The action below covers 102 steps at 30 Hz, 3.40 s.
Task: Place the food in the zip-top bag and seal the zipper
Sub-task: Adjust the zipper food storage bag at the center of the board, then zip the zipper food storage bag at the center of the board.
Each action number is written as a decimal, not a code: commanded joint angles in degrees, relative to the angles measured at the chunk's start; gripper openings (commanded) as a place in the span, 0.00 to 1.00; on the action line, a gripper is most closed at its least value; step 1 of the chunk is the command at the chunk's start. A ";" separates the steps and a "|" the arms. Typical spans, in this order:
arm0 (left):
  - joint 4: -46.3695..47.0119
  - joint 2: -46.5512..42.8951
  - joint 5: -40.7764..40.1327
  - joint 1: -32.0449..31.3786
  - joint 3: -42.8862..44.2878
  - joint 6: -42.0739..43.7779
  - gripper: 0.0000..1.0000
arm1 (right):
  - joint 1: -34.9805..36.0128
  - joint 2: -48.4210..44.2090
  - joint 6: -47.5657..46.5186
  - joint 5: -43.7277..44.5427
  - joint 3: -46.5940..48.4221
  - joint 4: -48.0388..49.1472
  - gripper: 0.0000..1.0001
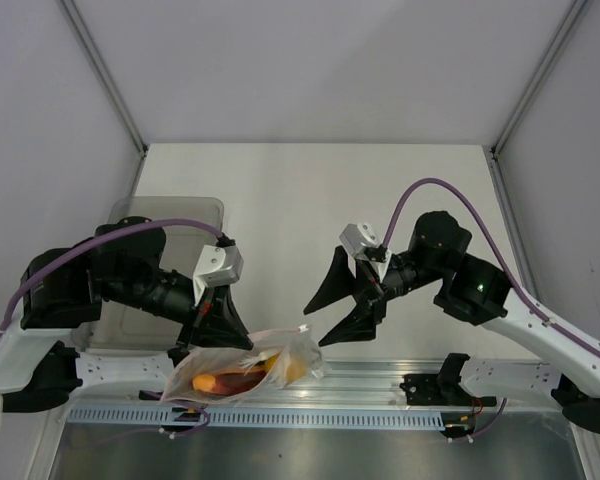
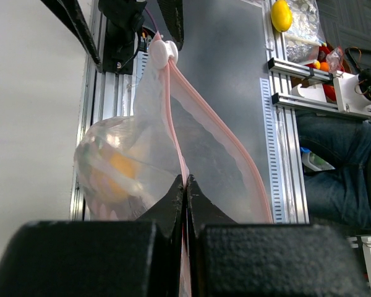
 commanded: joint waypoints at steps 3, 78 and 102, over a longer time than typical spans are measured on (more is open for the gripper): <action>3.83 0.17 2.04 0.25 -0.01 -0.54 0.01 | 1.70 1.36 2.55 -3.35 -0.50 6.20 0.58; 21.32 4.66 -3.76 3.85 -21.02 8.00 0.65 | -5.06 -6.19 12.31 7.54 -11.05 1.98 0.00; 25.28 0.35 -0.95 8.77 -24.62 1.48 0.00 | -5.24 -7.07 13.01 12.29 -15.26 2.51 0.25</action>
